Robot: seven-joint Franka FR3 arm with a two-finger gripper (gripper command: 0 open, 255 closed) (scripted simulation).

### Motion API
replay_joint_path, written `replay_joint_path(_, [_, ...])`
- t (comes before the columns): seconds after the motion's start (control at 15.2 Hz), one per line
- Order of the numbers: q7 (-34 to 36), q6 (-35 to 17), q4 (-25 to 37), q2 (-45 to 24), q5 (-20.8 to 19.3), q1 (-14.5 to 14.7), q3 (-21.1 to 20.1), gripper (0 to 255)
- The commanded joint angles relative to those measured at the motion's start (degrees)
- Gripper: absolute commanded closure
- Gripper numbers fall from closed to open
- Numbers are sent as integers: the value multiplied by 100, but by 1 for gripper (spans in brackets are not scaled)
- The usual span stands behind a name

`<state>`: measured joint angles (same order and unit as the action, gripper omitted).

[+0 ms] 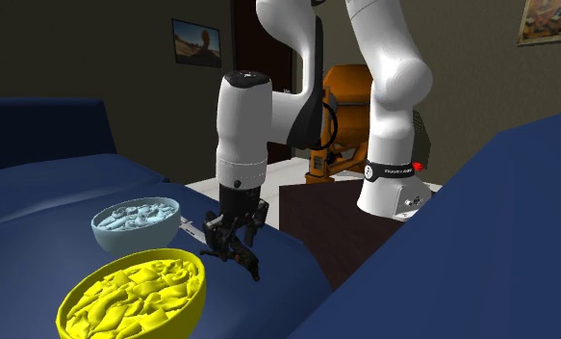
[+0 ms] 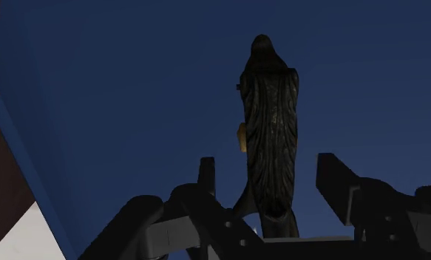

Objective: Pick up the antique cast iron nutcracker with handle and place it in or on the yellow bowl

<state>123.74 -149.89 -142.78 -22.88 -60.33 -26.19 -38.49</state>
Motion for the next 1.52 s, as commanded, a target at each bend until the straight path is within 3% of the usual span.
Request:
replay_joint_path(0.0, [0, 0, 0, 0, 0, 0, 0, 255])
replay_joint_path(0.53, [1, 0, 0, -1, -2, 0, 1, 255])
replay_joint_path(1.06, [-957, 85, -286, 822, 1239, -557, -739, 255])
replay_joint_path(1.45, [-1875, 154, -453, 1545, 2447, -992, -1348, 255])
